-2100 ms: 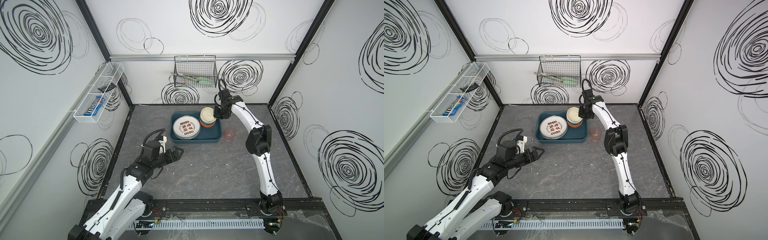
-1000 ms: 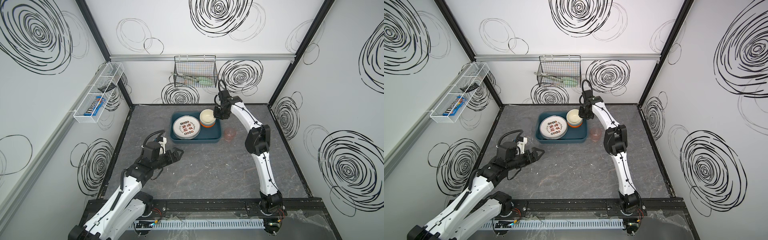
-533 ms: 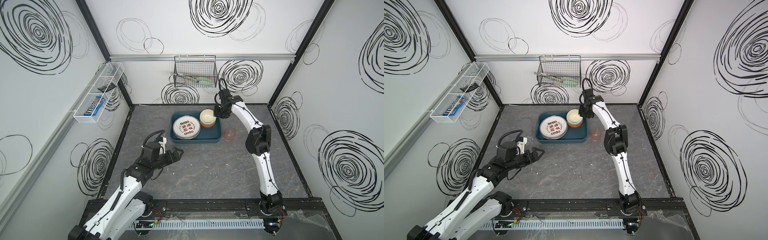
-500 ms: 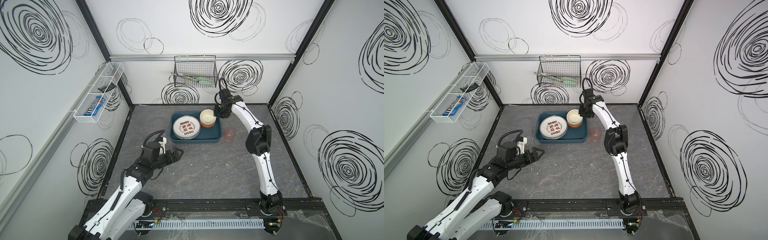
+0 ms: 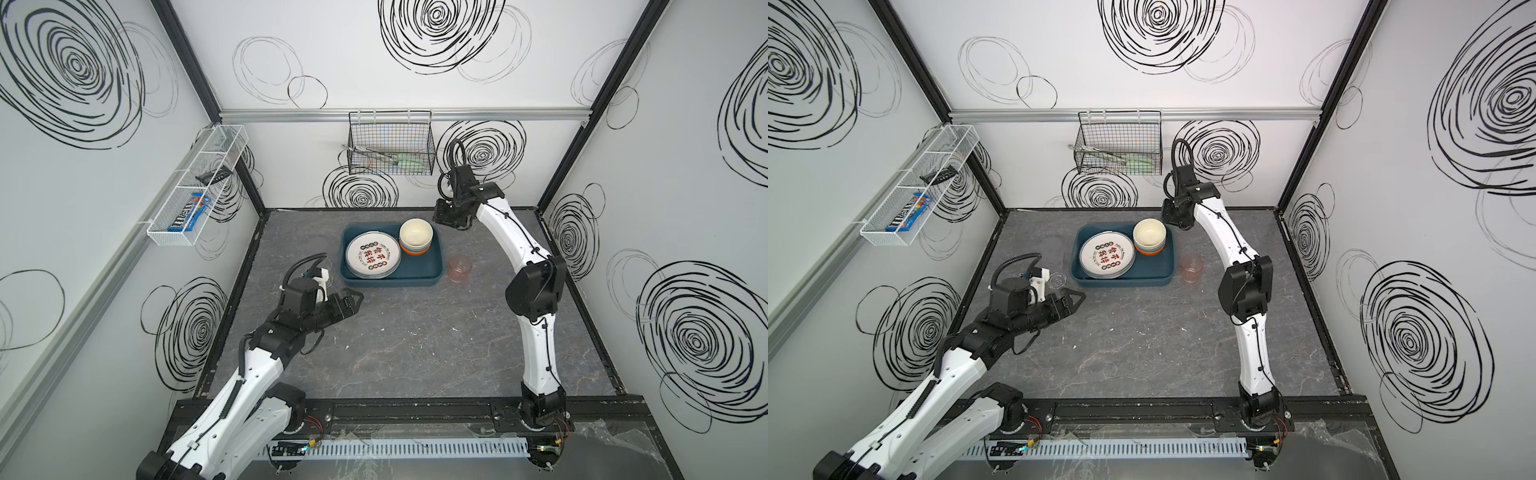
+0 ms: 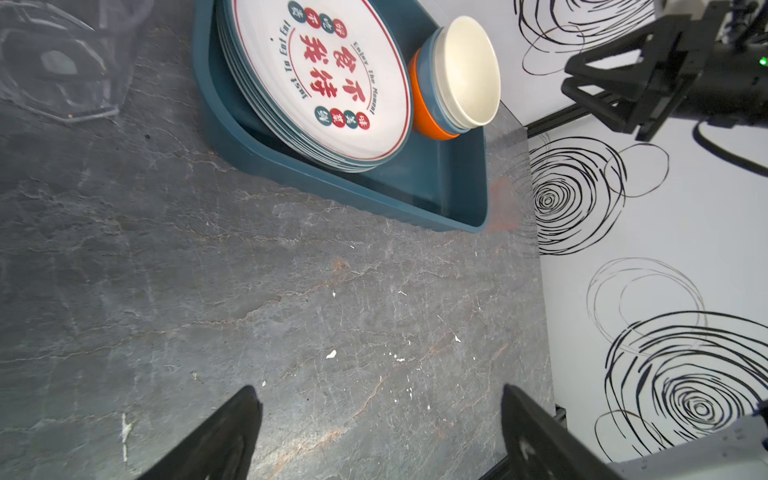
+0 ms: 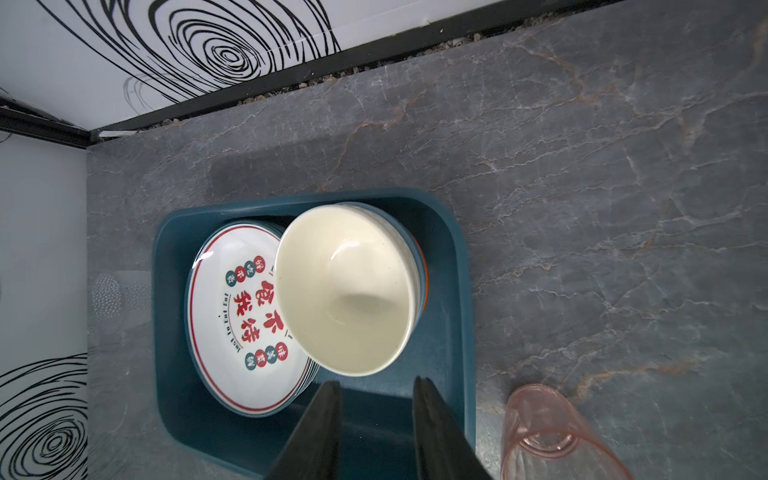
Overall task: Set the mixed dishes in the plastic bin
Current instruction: 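Open the right gripper and raise it from the cream bowl, then grasp the clear glass cup with the left gripper while the right gripper draws back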
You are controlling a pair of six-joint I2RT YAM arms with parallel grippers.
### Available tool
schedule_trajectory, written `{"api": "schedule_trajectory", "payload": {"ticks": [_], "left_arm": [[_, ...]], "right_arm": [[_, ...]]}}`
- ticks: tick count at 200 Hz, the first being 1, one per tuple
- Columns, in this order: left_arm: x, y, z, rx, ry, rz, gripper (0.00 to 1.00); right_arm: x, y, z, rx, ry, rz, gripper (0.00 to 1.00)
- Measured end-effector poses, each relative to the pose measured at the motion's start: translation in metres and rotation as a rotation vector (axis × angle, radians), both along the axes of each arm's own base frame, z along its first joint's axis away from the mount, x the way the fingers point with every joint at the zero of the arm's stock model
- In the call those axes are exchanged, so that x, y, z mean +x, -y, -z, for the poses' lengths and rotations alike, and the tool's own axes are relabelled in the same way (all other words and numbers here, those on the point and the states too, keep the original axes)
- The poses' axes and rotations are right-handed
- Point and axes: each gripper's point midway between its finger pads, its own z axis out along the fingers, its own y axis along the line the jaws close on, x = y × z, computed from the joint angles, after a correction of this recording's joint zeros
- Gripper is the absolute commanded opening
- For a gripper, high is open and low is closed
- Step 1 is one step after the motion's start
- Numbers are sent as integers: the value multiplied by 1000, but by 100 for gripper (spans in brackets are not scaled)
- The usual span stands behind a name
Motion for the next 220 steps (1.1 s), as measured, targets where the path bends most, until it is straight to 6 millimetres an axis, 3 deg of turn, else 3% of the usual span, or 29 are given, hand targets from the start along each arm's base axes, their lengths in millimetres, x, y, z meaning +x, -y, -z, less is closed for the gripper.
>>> {"api": "schedule_trajectory", "payload": {"ticks": [20,74,133,170,220], "left_arm": [[10,-10,-3,17,-1,-35,90],[36,-39,-5,69,-32,-135,84],[63,-86,2,124,-71,-296,76],[78,-108,13,162,-106,-370,69],[104,-134,28,211,-151,-452,61]], "right_arm": [[-19,-3,0,1,-15,-29,35],[-93,-29,15,40,-55,-160,38],[-152,-45,25,119,-38,-270,38],[-175,-53,31,151,-28,-322,38],[-192,-61,51,145,-59,-359,38]]}}
